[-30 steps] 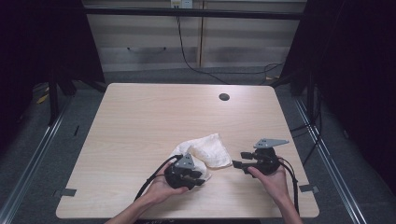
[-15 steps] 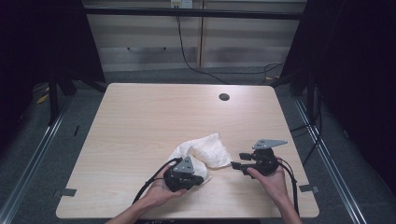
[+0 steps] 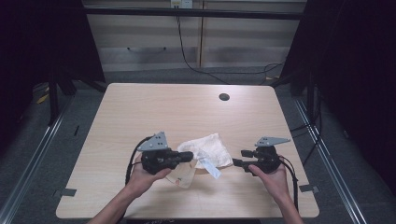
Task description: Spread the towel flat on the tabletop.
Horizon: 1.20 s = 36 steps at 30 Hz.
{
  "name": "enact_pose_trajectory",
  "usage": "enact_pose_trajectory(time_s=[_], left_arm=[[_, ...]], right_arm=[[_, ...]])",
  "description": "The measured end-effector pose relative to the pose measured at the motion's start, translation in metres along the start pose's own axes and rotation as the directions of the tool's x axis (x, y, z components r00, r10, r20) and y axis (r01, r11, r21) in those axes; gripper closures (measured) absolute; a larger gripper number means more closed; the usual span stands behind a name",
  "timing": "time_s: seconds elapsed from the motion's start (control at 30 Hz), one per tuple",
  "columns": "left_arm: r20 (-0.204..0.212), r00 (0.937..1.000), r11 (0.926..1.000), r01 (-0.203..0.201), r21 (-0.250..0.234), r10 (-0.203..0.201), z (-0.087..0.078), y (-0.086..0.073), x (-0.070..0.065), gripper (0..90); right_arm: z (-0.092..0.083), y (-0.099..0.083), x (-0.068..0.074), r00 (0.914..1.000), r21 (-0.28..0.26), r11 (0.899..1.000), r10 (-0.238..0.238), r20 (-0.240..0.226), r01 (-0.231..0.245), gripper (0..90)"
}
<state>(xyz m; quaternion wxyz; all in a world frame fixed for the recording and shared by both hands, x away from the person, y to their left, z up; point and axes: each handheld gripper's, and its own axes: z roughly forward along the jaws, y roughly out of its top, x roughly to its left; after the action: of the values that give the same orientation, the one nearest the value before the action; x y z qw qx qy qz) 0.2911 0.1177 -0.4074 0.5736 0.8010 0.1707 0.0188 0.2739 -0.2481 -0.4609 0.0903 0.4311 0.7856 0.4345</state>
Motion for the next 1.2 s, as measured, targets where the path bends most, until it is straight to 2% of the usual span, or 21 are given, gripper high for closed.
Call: enact_pose_trajectory(time_s=[0.1,0.13,0.17,0.2,0.23,0.3,0.37,0.43,0.5,0.6,0.7,0.73,0.77,0.93,0.97,1.03,1.07,1.1,1.13,1.17,1.2], left_arm=[[-0.029,0.9995,0.9993,-0.013,-0.035,0.012,-0.011,0.017,0.004,87.3],[-0.048,0.9985,0.9981,-0.031,-0.053,0.029,-0.020,0.032,0.005,87.3],[-0.048,0.9985,0.9981,-0.031,-0.053,0.029,-0.020,0.032,0.005,87.3],[-0.065,0.9973,0.9961,-0.040,-0.079,0.035,-0.028,0.047,0.007,87.3],[-0.065,0.9973,0.9961,-0.040,-0.079,0.035,-0.028,0.047,0.007,87.3],[-0.079,0.9959,0.9934,-0.052,-0.103,0.044,-0.037,0.058,0.008,87.3],[-0.103,0.9941,0.9886,-0.051,-0.142,0.036,-0.053,0.069,0.013,87.4],[-0.125,0.9920,0.9884,-0.040,-0.146,0.022,-0.060,0.068,0.019,87.3],[-0.144,0.9896,0.9894,-0.029,-0.142,0.009,-0.063,0.064,0.024,87.3],[-0.186,0.9809,0.9899,0.029,-0.139,-0.055,-0.073,0.045,0.045,87.3],[-0.224,0.9678,0.9876,0.088,-0.130,-0.116,-0.079,0.017,0.064,87.3],[-0.246,0.9583,0.9857,0.119,-0.119,-0.146,-0.081,0.003,0.071,87.3],[-0.246,0.9583,0.9857,0.119,-0.119,-0.146,-0.081,0.003,0.071,87.3],[-0.268,0.9403,0.9760,0.184,-0.117,-0.209,-0.084,-0.024,0.085,87.2],[-0.294,0.9319,0.9768,0.192,-0.094,-0.212,-0.083,-0.030,0.090,87.2],[-0.306,0.9238,0.9728,0.212,-0.094,-0.231,-0.083,-0.035,0.096,87.2],[-0.306,0.9238,0.9728,0.212,-0.094,-0.231,-0.083,-0.035,0.096,87.2],[-0.314,0.9199,0.9721,0.217,-0.089,-0.234,-0.082,-0.038,0.098,87.2],[-0.333,0.9091,0.9682,0.238,-0.076,-0.250,-0.080,-0.044,0.104,87.2],[-0.333,0.9091,0.9682,0.238,-0.076,-0.250,-0.080,-0.044,0.104,87.2],[-0.342,0.9028,0.9650,0.255,-0.062,-0.261,-0.078,-0.050,0.110,87.2]], right_arm=[[0.000,0.000,0.000,1.0000,0.003,1.000,-0.002,0.001,0.002,42.1],[0.000,0.000,0.000,1.0000,0.002,1.000,0.000,0.000,0.000,42.1],[0.000,0.000,0.000,1.0000,0.002,1.000,0.001,0.000,-0.001,42.0],[-0.001,0.000,0.000,1.0000,0.002,1.000,0.006,0.001,-0.006,42.1],[-0.002,0.000,0.000,1.0000,-0.001,1.000,0.003,0.003,-0.003,42.1],[-0.003,0.000,-0.001,1.0000,-0.003,1.000,0.000,0.003,0.000,42.0],[-0.004,0.000,-0.001,1.0000,-0.005,1.000,0.004,0.004,-0.004,42.0],[-0.005,0.000,-0.001,1.0000,-0.007,1.000,0.000,0.004,0.000,42.0],[-0.005,0.000,-0.001,1.0000,-0.010,1.000,-0.004,0.002,0.004,42.0],[-0.003,0.000,0.000,1.0000,-0.006,1.000,0.000,-0.001,0.000,41.7],[0.000,0.000,0.001,1.0000,0.001,1.000,-0.003,-0.005,0.003,41.8],[0.002,0.000,0.001,1.0000,0.005,1.000,-0.006,-0.007,0.006,42.0],[0.003,0.000,0.002,0.9999,0.007,1.000,-0.008,-0.012,0.008,42.5],[0.012,0.003,0.008,0.9987,0.009,0.999,-0.038,-0.034,0.038,46.3],[0.014,0.003,0.009,0.9981,0.009,0.999,-0.045,-0.042,0.045,47.7],[0.019,0.005,0.011,0.9964,0.012,0.998,-0.063,-0.057,0.063,50.7],[0.024,0.006,0.013,0.9951,0.021,0.997,-0.075,-0.064,0.077,51.6],[0.024,0.006,0.013,0.9951,0.021,0.997,-0.075,-0.064,0.077,51.6],[0.031,0.009,0.016,0.9916,0.024,0.995,-0.095,-0.088,0.097,55.1],[0.031,0.009,0.016,0.9916,0.024,0.995,-0.095,-0.088,0.097,55.1],[0.040,0.011,0.018,0.9876,0.026,0.994,-0.100,-0.121,0.104,57.4]])
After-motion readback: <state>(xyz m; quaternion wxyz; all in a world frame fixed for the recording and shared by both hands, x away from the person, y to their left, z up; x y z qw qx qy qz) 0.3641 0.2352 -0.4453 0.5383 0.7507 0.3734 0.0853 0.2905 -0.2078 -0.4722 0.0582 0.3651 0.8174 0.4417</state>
